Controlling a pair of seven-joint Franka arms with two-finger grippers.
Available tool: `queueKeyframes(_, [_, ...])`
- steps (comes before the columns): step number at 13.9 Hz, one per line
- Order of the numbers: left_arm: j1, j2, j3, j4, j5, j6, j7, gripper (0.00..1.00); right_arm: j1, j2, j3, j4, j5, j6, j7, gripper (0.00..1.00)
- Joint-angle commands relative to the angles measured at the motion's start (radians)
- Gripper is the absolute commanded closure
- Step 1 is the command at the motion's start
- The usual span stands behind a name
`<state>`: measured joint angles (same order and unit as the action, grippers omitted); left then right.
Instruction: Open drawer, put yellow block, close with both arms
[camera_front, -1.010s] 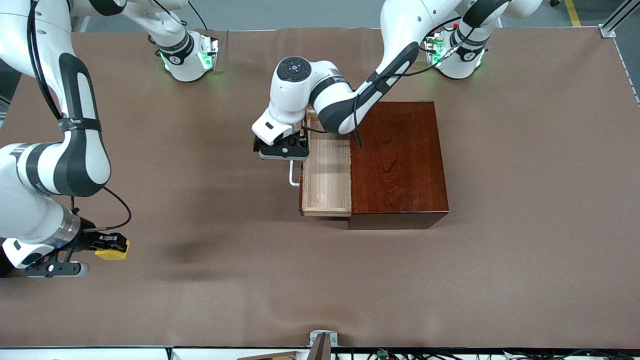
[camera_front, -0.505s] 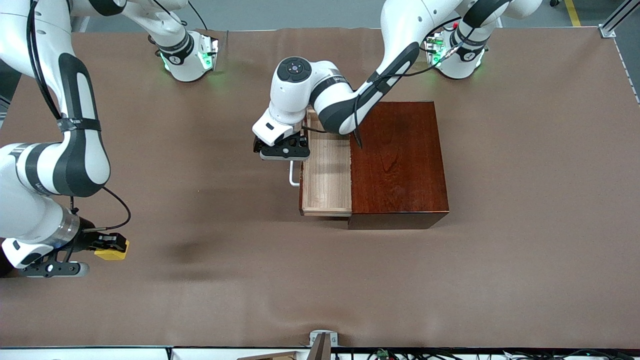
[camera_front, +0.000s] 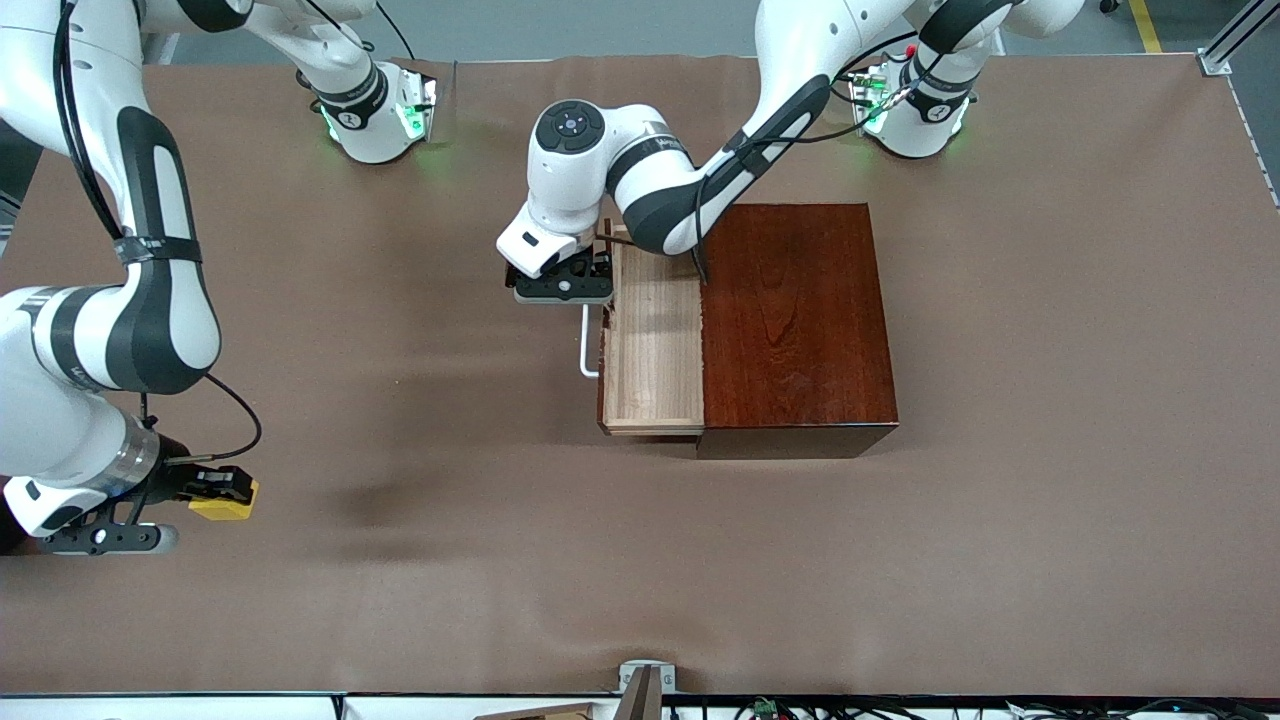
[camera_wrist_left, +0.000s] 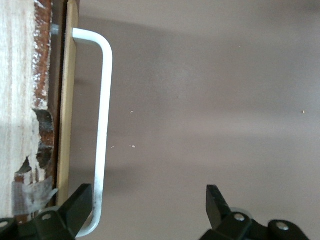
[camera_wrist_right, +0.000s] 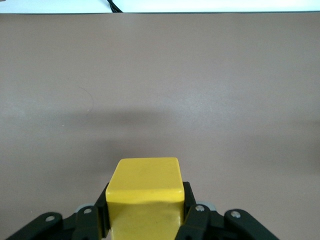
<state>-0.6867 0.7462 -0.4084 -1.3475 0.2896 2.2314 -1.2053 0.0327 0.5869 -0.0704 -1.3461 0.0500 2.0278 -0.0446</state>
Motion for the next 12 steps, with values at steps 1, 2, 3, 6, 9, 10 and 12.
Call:
queueKeyframes(1, [-0.002,-0.013,0.000,0.028,-0.020,-0.089,-0.005,0.00,-0.013,0.011,0.009,0.025,0.010,-0.009,-0.004,1.00])
queueKeyframes(2, [0.007,-0.049,-0.001,0.028,-0.024,-0.146,-0.003,0.00,-0.013,0.011,0.009,0.025,0.010,-0.009,-0.004,1.00])
queueKeyframes(3, [0.019,-0.086,-0.004,0.028,-0.032,-0.186,-0.002,0.00,-0.013,0.014,0.009,0.025,0.008,-0.009,-0.004,1.00])
queueKeyframes(6, [0.030,-0.214,-0.004,0.031,-0.088,-0.269,-0.013,0.00,-0.014,0.016,0.009,0.025,0.008,-0.009,-0.018,1.00])
queueKeyframes(9, [0.090,-0.324,-0.003,0.034,-0.142,-0.317,-0.005,0.00,-0.019,0.016,0.011,0.025,0.010,-0.009,-0.018,1.00])
queueKeyframes(10, [0.136,-0.362,-0.006,0.031,-0.150,-0.358,0.015,0.00,-0.017,0.014,0.011,0.025,0.011,-0.012,-0.015,1.00])
queueKeyframes(12, [0.209,-0.428,-0.009,0.031,-0.174,-0.470,0.123,0.00,-0.007,0.008,0.011,0.025,0.014,-0.018,-0.005,1.00])
